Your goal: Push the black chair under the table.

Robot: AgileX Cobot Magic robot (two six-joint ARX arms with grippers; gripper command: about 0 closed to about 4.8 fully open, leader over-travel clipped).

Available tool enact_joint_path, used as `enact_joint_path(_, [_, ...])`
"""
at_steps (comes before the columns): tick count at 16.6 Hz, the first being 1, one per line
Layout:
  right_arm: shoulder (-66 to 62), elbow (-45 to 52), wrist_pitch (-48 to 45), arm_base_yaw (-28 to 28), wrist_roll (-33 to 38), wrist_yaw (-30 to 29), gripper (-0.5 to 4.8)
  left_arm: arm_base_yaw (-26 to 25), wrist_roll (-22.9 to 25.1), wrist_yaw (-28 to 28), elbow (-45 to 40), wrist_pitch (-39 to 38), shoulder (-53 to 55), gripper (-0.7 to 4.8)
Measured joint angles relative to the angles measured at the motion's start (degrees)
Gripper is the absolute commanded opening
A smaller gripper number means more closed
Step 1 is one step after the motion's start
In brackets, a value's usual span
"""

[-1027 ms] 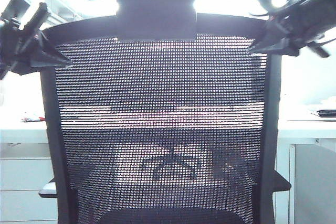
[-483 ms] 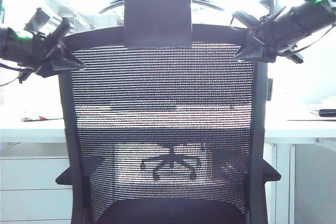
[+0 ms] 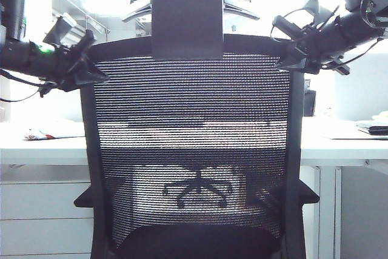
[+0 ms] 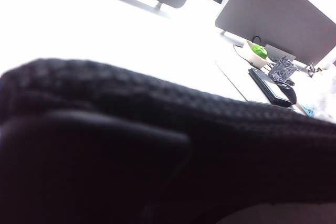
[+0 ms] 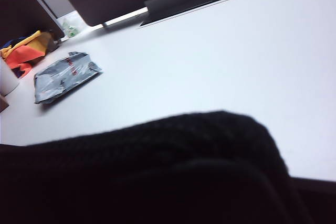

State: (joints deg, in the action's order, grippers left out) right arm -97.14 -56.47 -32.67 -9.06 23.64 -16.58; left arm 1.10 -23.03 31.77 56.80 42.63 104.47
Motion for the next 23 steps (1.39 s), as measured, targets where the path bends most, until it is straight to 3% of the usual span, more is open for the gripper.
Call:
enact_joint_path(7, [-8.11,-10.86,2.27,0.28,-0.39,-0.57,-0.06,-0.02,0.63,-1.81,7.04,-0.33,4.24,-0.06])
enact_joint_path(10, [-10.88,-14.36,2.73,0.55,-0.39,-0.28,-0.06,0.00,4.00,-2.54,7.26,0.04,4.59,-0.06])
enact_joint_path(17, [-10.91,-14.58,3.08,0.37,-0.85,-0.22,-0.06,1.14,3.93,-1.97,18.03,-2.73,12.02,-0.06])
enact_joint_path(23, [-11.61,-14.91,2.16,0.48,-1.16,-0.02,-0.06,1.55,3.34,0.07,19.58,-4.90,12.15,-0.06])
